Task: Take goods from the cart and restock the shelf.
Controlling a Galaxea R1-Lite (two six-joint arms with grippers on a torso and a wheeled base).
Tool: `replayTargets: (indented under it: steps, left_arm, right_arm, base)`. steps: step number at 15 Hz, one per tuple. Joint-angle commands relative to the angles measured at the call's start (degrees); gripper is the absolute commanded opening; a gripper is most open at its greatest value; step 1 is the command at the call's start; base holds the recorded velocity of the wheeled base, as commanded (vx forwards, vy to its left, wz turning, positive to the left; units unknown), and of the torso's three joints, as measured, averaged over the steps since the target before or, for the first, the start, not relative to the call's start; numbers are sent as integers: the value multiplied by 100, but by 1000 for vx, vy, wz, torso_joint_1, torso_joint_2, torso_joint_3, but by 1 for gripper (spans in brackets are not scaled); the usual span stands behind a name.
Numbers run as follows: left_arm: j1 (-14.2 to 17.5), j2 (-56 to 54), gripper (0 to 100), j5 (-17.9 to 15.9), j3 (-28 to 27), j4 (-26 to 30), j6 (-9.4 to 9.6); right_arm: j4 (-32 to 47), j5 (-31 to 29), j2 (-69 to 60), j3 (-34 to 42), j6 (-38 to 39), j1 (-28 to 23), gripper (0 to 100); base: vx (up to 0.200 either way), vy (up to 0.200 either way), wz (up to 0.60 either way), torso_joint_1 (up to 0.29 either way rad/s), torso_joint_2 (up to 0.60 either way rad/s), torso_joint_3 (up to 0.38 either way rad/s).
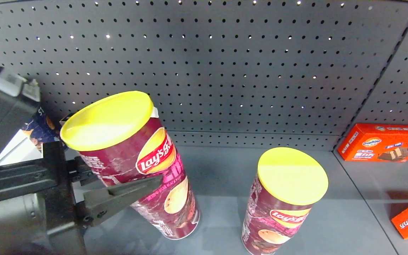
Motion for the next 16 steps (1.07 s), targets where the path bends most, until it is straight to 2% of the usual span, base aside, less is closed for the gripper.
replayTargets:
  steps: [1, 2, 5, 6, 7, 8, 9, 10, 11, 12, 13, 14, 16]
  left_arm:
    - [153, 377, 0, -55, -636, 592, 39]
    - [197, 526, 0, -222, -1057, 1084, 214]
    - [285, 702, 0, -415, -1479, 1814, 795]
    - [320, 746, 0, -758, -1532, 2007, 909]
    - [373, 816, 0, -934, -1558, 1998, 918]
    - [619, 1027, 0, -978, -1620, 1893, 988]
    - [751, 1255, 0, -1066, -1717, 1620, 988]
    - [865, 1466, 0, -1312, -1743, 1286, 970]
    - [1076, 1625, 0, -1883, -1761, 926, 962]
    - [1199, 1739, 0, -2252, -1761, 759, 962]
    - [1393, 1967, 0, -2850, -1778, 513, 962]
    - [1498, 2240, 0, -2999, -1866, 302, 962]
    - [1489, 2583, 0, -3017, -2139, 214, 1005]
  right_arm:
    - [-1, 3, 22, 1, -1, 2, 100]
    - [-1, -6, 22, 1, -1, 2, 100]
    - [-1, 3, 22, 1, -1, 2, 100]
    - [-1, 3, 22, 1, -1, 2, 100]
    - [-1, 3, 22, 1, -1, 2, 100]
    - [-1, 3, 22, 1, -1, 2, 100]
    - [-1, 3, 22, 1, -1, 2, 100]
    - [-1, 3, 22, 1, -1, 2, 100]
    - [-1, -6, 22, 1, -1, 2, 100]
    - [-1, -6, 22, 1, -1, 2, 100]
    - [-1, 3, 22, 1, -1, 2, 100]
    - [-1, 3, 22, 1, -1, 2, 100]
    - [-1, 3, 22, 1, -1, 2, 100]
  base:
    - [0, 0, 0, 0, 0, 0]
    - [0, 0, 0, 0, 0, 0]
    - [0, 0, 0, 0, 0, 0]
    - [0, 0, 0, 0, 0, 0]
    - [0, 0, 0, 0, 0, 0]
    - [0, 0, 0, 0, 0, 0]
    - [0, 0, 0, 0, 0, 0]
    - [0, 0, 0, 0, 0, 0]
    - [0, 0, 0, 0, 0, 0]
    - [0, 0, 0, 0, 0, 0]
    - [0, 0, 0, 0, 0, 0]
    - [0, 0, 0, 0, 0, 0]
    - [0, 0, 0, 0, 0, 0]
